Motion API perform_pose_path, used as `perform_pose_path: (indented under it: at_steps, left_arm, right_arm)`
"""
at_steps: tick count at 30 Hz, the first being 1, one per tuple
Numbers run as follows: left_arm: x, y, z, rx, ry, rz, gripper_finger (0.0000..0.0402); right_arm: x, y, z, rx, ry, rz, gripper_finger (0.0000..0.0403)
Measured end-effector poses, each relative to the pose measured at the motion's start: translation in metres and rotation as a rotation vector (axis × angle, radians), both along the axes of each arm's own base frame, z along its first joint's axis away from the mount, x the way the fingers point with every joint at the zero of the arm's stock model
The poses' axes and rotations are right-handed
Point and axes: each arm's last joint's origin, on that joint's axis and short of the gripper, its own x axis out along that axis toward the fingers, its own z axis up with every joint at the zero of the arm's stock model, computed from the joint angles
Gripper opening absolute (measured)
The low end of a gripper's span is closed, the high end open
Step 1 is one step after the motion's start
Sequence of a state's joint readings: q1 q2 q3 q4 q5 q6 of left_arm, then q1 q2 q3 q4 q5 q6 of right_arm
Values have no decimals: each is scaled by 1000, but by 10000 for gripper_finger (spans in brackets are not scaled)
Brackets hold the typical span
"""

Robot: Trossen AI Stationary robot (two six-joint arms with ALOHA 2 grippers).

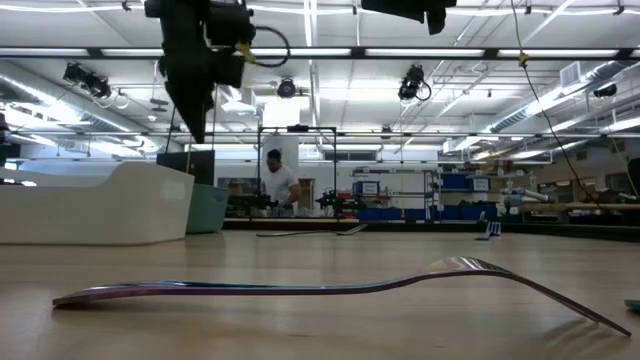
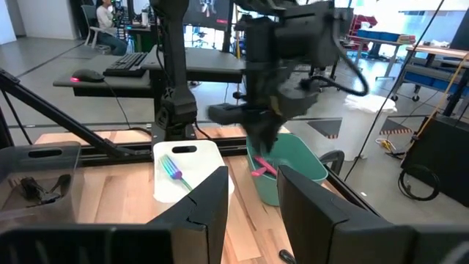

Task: Sort silverware by color (type)
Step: Put the blue fork into the white bin

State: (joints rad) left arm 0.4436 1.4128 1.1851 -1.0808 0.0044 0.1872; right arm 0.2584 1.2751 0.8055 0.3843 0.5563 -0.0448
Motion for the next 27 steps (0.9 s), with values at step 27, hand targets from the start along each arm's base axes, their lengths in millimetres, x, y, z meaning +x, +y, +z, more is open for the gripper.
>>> perform_pose_path:
  at_steps: [27]
  left_arm:
    - [92, -206, -18, -201, -468, -384, 119]
  right_arm:
    - [-10, 32, -10, 262, 30, 81, 126]
